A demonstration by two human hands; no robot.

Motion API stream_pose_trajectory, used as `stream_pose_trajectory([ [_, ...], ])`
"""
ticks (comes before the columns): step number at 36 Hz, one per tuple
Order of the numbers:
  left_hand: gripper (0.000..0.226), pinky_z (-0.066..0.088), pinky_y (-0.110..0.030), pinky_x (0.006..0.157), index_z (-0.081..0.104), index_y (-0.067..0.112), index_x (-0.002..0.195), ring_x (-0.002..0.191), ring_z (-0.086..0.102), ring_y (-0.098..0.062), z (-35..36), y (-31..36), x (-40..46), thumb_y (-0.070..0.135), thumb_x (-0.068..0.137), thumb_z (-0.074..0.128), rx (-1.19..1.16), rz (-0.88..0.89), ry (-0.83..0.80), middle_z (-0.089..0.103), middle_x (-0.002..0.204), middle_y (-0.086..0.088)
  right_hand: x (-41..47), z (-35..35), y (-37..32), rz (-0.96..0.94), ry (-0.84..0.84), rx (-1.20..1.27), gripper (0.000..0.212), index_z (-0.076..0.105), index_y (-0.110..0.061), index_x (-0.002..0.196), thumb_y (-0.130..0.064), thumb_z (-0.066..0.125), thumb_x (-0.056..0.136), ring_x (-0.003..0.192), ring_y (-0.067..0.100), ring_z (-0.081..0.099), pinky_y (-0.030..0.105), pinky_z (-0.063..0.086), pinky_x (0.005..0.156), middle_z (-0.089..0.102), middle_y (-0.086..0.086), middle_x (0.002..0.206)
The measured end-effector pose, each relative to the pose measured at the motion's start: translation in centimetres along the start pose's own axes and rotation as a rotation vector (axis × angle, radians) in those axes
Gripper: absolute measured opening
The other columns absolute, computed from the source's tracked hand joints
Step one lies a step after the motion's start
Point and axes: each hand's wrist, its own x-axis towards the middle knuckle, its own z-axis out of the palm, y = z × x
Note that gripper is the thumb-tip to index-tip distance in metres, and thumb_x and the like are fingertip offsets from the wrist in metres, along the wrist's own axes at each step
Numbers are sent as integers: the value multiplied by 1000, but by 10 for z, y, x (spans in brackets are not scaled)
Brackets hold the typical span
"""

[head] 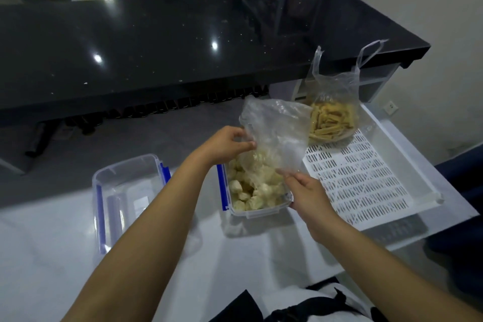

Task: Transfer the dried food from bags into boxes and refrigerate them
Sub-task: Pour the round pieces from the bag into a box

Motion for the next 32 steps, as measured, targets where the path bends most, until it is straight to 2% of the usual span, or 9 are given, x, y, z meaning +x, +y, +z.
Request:
stream_pose_trajectory([
  [5,12,48,-22,78,69,37,98,99,61,-1,-5,-4,-3,44,89,71,17,-26,-24,64,106,21,-5,2,4,78,34,86,23,74,-41,103,-35,53,102,96,1,59,40,54,90,67,-33,89],
  [11,12,48,-27,85,71,35,100,105,61,-6,-2,-6,-19,42,90,70,8,-49,5,64,106,21,-11,9,4,165,38,211,24,73,-35,110,-33,51,103,109,15,59,54,48,102,66,-13,114],
  [14,19,49,-34,91,73,30,105,108,60,-9,7,-11,-42,42,93,65,76,-82,81,66,112,16,-6,4,2,153,28,204,21,75,-36,102,-32,54,101,89,8,66,38,58,72,72,-21,90],
  [16,24,47,-33,91,72,30,110,109,58,-7,14,-16,-62,45,95,60,122,-102,165,65,117,16,-2,0,-2,123,9,181,22,77,-35,96,-32,55,100,73,3,70,24,55,53,73,-23,78],
  [17,25,46,-31,89,71,31,111,107,57,-5,18,-17,-73,46,96,59,124,-110,210,64,117,17,1,-1,-4,104,4,152,24,78,-36,92,-31,56,100,74,2,70,23,54,54,73,-23,80],
  [22,16,44,-20,79,63,49,90,99,54,6,38,-17,-119,57,95,51,-39,-184,339,56,102,32,15,-5,-20,49,-72,26,19,81,-28,94,-28,62,96,113,15,63,45,51,98,73,-10,112],
  [26,13,46,-43,102,60,56,85,109,54,-4,48,-15,-140,54,96,52,9,-176,416,55,110,28,17,-8,-33,-27,-127,-61,13,82,-28,88,-29,69,91,106,2,64,22,48,79,75,-14,105],
  [30,13,48,-26,90,69,47,90,106,54,13,43,-7,-141,44,95,58,-141,-90,534,59,107,37,12,-10,-36,-106,-142,-80,21,81,-26,82,-21,65,95,107,1,64,15,45,78,76,-11,106],
  [32,13,47,-24,87,71,44,90,108,57,11,37,2,-138,50,93,60,-285,-86,534,66,108,31,9,-11,-39,-137,-137,-67,21,80,-23,85,-16,63,96,101,0,67,12,47,74,77,-10,100],
])
